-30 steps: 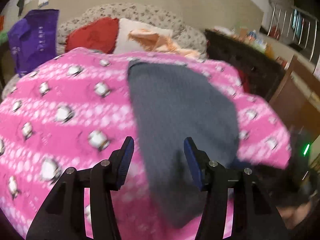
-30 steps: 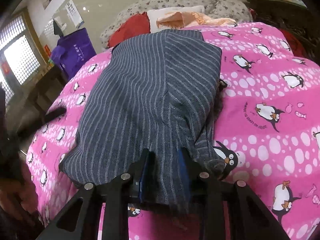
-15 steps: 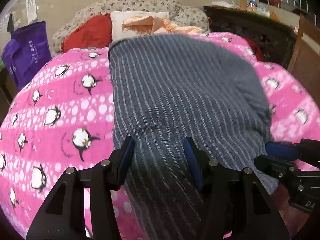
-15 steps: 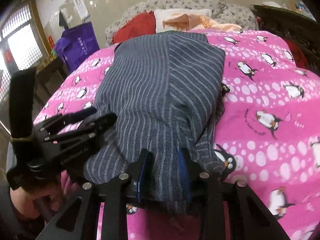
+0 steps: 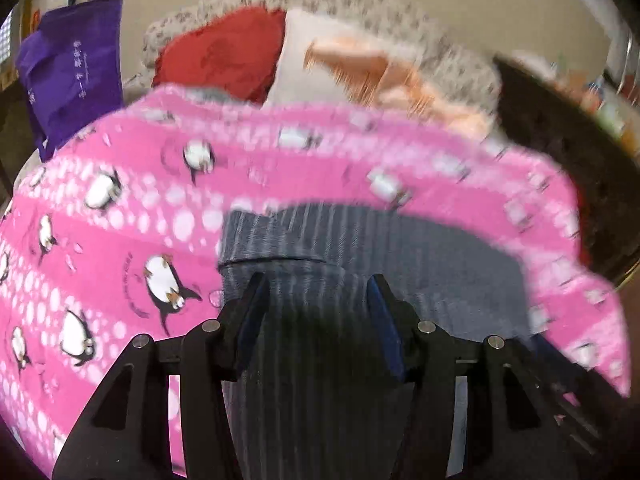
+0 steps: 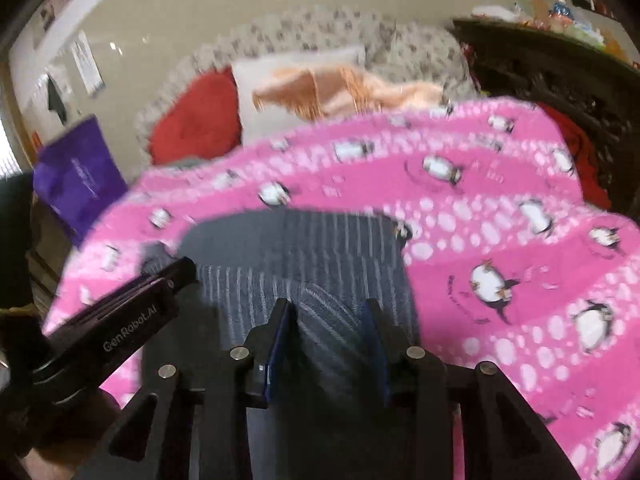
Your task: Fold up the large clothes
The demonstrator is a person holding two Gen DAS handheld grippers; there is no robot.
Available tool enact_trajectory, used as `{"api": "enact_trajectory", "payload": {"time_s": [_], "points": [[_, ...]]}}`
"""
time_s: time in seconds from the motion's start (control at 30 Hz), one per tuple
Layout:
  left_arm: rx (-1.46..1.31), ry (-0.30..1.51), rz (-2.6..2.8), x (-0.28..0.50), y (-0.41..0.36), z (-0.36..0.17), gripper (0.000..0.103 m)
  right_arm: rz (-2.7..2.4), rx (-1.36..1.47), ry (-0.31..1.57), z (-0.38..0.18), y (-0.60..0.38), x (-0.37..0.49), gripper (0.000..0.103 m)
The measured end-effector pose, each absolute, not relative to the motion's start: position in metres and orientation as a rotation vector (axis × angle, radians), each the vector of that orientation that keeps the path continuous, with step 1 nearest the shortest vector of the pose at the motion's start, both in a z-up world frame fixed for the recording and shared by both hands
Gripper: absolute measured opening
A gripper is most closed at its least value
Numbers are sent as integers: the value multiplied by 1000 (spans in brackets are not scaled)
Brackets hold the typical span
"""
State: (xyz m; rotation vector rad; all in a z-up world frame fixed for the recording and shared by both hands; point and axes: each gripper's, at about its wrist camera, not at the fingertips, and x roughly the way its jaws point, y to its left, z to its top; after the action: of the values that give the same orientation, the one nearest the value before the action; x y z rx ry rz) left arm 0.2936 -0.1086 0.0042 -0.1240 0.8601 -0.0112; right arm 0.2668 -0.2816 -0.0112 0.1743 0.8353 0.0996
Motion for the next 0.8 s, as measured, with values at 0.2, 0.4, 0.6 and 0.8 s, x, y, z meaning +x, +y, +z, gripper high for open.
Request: {"api": "enact_trajectory", "payload": {"time_s": [0.2, 0.4, 0.6, 0.8], "points": [[-137, 828, -13, 296, -109, -24, 60, 152, 261, 794, -53, -300, 270, 55], [-130, 842, -15, 301, -113, -25, 64, 188, 281, 830, -58, -298, 279, 69], [-216, 916, -173, 279, -82, 27, 66, 266, 374, 769, -3, -341, 257, 79], [-143, 932, -219, 208, -53, 4, 92, 360, 320, 793, -9, -398, 208, 94]]}}
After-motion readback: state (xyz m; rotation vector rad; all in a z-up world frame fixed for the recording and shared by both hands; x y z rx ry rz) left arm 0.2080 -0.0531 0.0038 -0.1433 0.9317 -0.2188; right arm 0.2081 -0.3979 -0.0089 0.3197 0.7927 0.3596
